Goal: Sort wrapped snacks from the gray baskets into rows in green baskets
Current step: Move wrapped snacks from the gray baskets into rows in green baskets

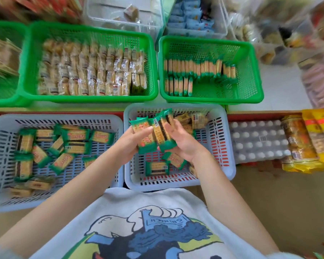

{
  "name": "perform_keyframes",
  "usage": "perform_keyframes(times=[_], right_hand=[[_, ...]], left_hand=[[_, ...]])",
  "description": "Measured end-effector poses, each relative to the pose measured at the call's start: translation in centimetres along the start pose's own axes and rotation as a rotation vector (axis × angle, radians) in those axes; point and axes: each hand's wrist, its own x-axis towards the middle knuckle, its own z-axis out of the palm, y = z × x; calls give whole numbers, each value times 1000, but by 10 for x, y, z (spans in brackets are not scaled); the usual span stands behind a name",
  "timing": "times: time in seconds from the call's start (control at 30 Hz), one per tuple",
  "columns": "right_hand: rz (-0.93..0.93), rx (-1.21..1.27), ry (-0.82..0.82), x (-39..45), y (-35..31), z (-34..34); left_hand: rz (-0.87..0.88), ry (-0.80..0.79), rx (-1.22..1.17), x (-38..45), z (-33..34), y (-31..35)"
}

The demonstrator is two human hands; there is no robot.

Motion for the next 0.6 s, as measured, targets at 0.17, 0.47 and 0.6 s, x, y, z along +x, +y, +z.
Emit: perform_keyframes(times=[0.17,0.47,0.6], right_hand=[[-80,-263,82,-9,-21,23],[-295,-397,336,-15,-27,54],[-347,-156,277,-22,-38,59]], left_hand=[[113,125,24,-12,4,33],[102,209,-42,-24,-10,51],[-3,217,-142,-22,-7,58]])
